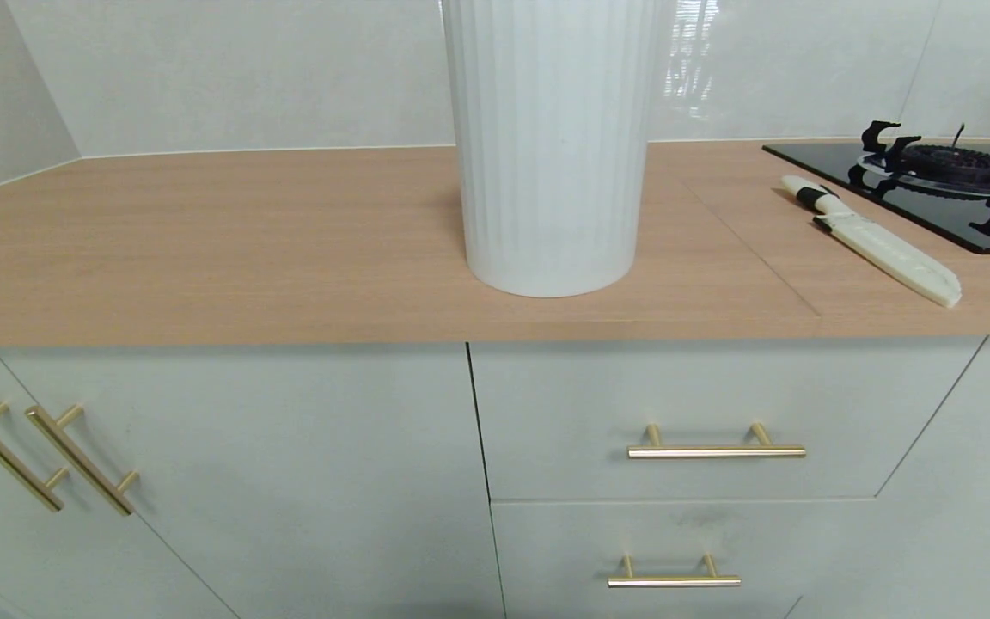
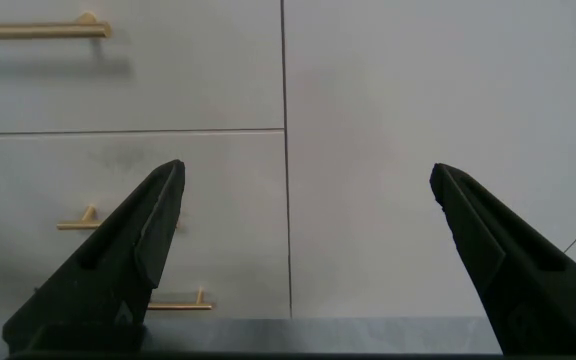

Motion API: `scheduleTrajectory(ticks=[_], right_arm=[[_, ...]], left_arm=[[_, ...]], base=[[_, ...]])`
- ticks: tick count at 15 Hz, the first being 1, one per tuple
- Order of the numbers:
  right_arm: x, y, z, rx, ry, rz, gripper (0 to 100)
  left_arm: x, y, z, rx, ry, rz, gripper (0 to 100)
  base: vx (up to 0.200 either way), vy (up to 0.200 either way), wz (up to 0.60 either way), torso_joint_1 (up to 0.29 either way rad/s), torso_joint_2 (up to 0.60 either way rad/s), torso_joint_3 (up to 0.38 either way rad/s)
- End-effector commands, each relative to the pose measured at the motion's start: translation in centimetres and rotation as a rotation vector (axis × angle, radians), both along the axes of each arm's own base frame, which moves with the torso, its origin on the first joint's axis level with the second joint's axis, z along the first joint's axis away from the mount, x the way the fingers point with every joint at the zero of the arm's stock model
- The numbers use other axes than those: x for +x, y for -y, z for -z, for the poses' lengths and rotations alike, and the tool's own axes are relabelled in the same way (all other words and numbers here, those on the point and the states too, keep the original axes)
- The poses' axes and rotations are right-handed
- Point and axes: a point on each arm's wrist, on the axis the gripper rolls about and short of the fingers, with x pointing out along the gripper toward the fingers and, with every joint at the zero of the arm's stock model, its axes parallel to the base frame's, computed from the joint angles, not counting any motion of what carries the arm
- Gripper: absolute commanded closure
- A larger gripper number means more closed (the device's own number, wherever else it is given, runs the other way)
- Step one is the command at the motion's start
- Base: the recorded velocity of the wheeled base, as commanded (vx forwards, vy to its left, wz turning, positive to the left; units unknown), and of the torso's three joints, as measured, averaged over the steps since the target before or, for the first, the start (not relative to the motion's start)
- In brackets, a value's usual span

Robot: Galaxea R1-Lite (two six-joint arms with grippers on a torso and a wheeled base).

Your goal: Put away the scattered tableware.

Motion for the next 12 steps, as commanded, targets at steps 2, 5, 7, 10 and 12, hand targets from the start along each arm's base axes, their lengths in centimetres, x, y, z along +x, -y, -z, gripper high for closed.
scheduleTrajectory(ticks=[2, 5, 7, 10, 12], right_arm=[[0.01, 0.00, -0.01, 0.000, 0.000, 0.000, 0], [0.01, 0.00, -0.01, 0.000, 0.000, 0.000, 0], [0.01, 0.00, -0.01, 0.000, 0.000, -0.002, 0], [0.01, 0.00, -0.01, 0.000, 0.000, 0.000, 0], [0.01, 0.00, -0.01, 0.000, 0.000, 0.000, 0]], left_arm=[[0.01, 0.00, 0.01, 0.000, -0.002, -0.001, 0], [0.01, 0.00, 0.01, 0.000, -0.002, -0.001, 0], [0.01, 0.00, 0.01, 0.000, -0.002, -0.001, 0], [0.01, 0.00, 0.01, 0.000, -0.002, -0.001, 0], [0.01, 0.00, 0.01, 0.000, -0.002, -0.001, 0]], base=[[0.000, 0.000, 0.00, 0.000, 0.00, 0.000], [0.000, 0.000, 0.00, 0.000, 0.00, 0.000], [0.000, 0.000, 0.00, 0.000, 0.00, 0.000], [0.000, 0.000, 0.00, 0.000, 0.00, 0.000], [0.000, 0.000, 0.00, 0.000, 0.00, 0.000]])
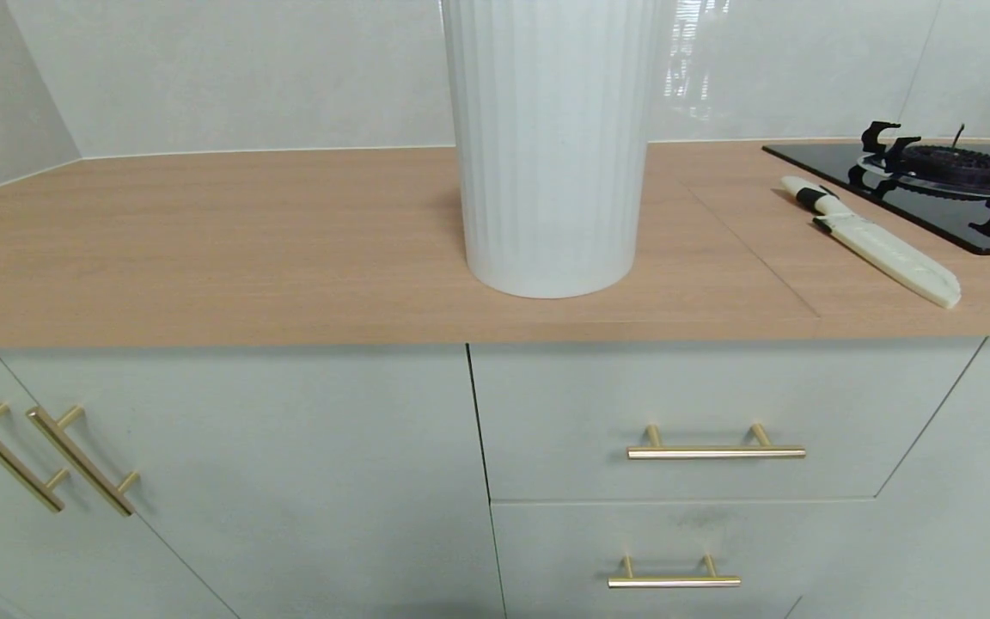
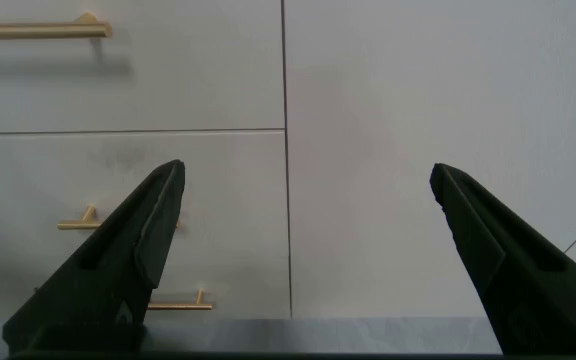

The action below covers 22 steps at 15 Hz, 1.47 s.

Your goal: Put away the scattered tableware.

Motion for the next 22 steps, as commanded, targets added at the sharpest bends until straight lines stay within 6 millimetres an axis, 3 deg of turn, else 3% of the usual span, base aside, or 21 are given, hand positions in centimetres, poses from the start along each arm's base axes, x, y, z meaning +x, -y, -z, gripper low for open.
scheduleTrajectory(ticks=[1, 10, 22], right_arm=[[0.01, 0.00, -0.01, 0.000, 0.000, 0.000, 0], [0.01, 0.00, -0.01, 0.000, 0.000, 0.000, 0], [0.01, 0.00, -0.01, 0.000, 0.000, 0.000, 0]], left_arm=[[0.01, 0.00, -0.01, -0.001, -0.001, -0.001, 0], [0.01, 0.00, -0.01, -0.001, -0.001, -0.001, 0], [0.01, 0.00, -0.01, -0.001, -0.001, -0.001, 0]], base=[[0.000, 0.000, 0.00, 0.027, -0.22, -0.183], [0.000, 0.000, 0.00, 0.117, -0.41, -0.302], [0.000, 0.000, 0.00, 0.197, -0.49, -0.293]])
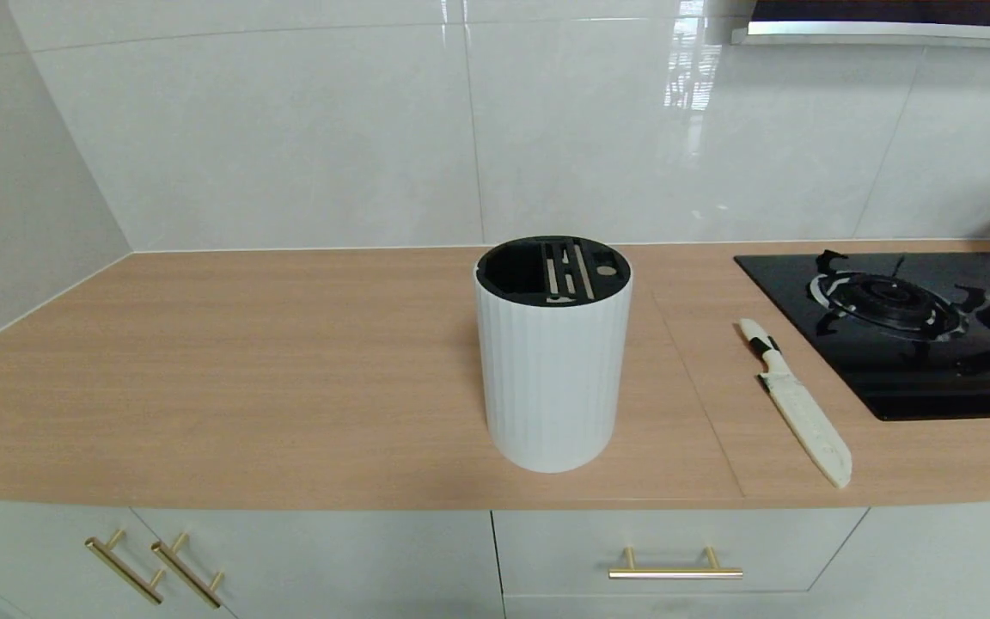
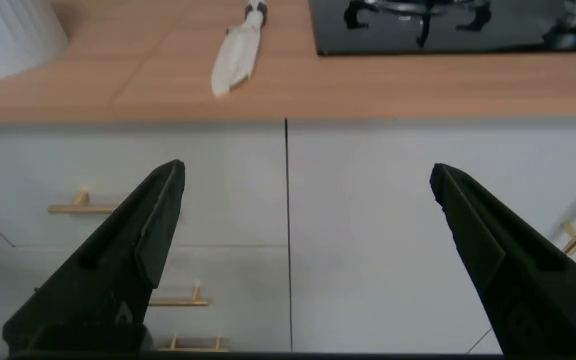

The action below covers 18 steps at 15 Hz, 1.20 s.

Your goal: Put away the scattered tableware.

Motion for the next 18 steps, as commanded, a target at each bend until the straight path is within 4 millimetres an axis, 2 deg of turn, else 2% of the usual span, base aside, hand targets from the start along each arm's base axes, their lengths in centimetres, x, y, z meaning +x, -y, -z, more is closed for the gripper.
scheduleTrajectory(ticks=[1, 12, 18], right_arm=[[0.01, 0.00, -0.01, 0.000, -0.001, -0.001, 0], [0.01, 0.00, -0.01, 0.000, -0.001, 0.001, 0], [0.01, 0.00, -0.01, 0.000, -0.001, 0.001, 0]], left_arm=[[0.01, 0.00, 0.00, -0.001, -0.002, -0.001, 0], [0.01, 0.00, 0.00, -0.001, -0.002, -0.001, 0], [0.01, 0.00, 0.00, -0.001, -0.002, -0.001, 0]], base=[[0.000, 0.000, 0.00, 0.232, -0.51, -0.286], [0.000, 0.000, 0.00, 0.262, -0.57, -0.304], [0.000, 0.000, 0.00, 0.200, -0.41, -0.221]])
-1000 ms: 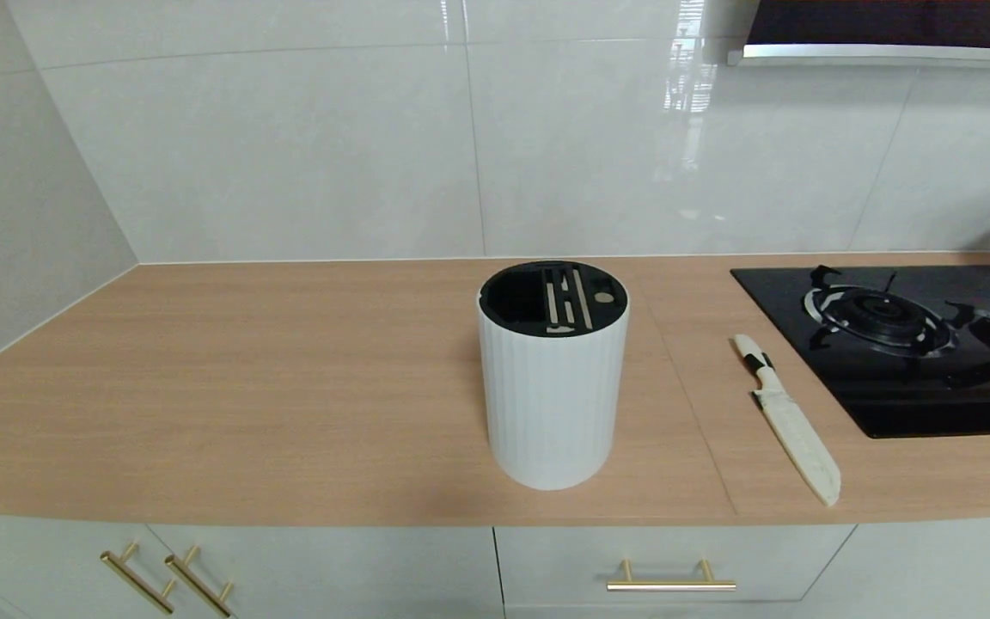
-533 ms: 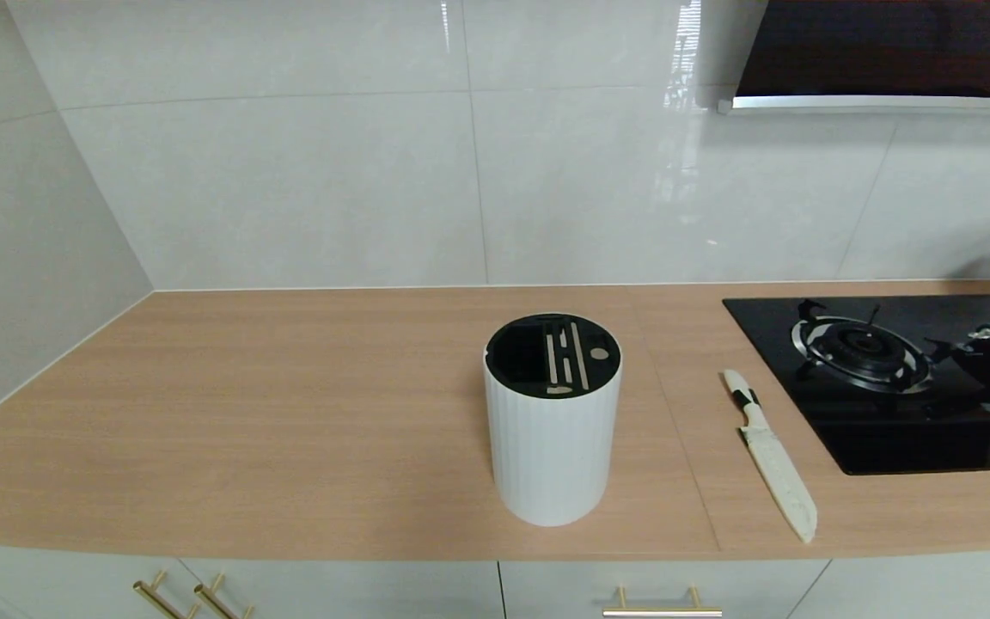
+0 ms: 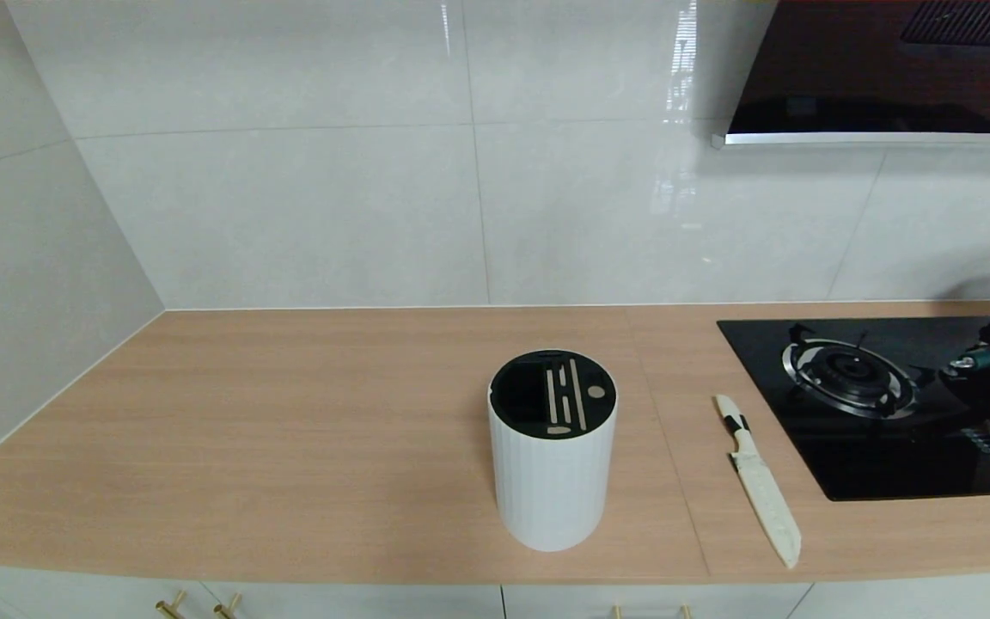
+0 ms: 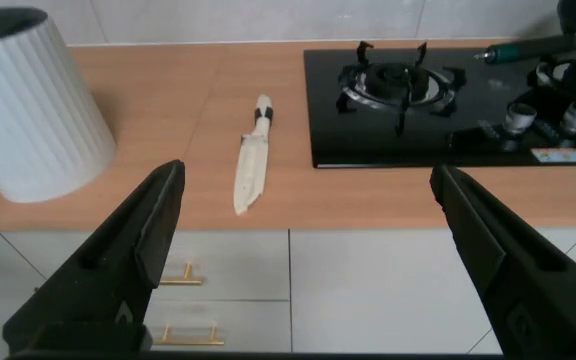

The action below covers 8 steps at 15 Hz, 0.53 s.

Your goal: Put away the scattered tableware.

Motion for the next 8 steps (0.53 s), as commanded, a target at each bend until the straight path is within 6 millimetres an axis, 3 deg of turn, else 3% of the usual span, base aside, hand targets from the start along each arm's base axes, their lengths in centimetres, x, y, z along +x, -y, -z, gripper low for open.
scheduleTrajectory(ticks=[1, 4, 8], right_arm=[[0.01, 0.00, -0.01, 0.000, 0.000, -0.001, 0], [0.02, 0.00, -0.01, 0.000, -0.002, 0.001, 0], [-0.01, 0.01, -0.08, -0.011, 0.004, 0.002, 0]], left_arm=[[0.01, 0.00, -0.01, -0.001, -0.001, -0.001, 0], [0.01, 0.00, -0.01, -0.001, -0.001, -0.001, 0], [0.01, 0.00, -0.01, -0.001, -0.001, -0.001, 0]], base=[[0.000, 0.000, 0.00, 0.168, -0.36, -0.183], [0.000, 0.000, 0.00, 0.142, -0.30, -0.152], [0.000, 0.000, 0.00, 0.000, 0.00, 0.000]])
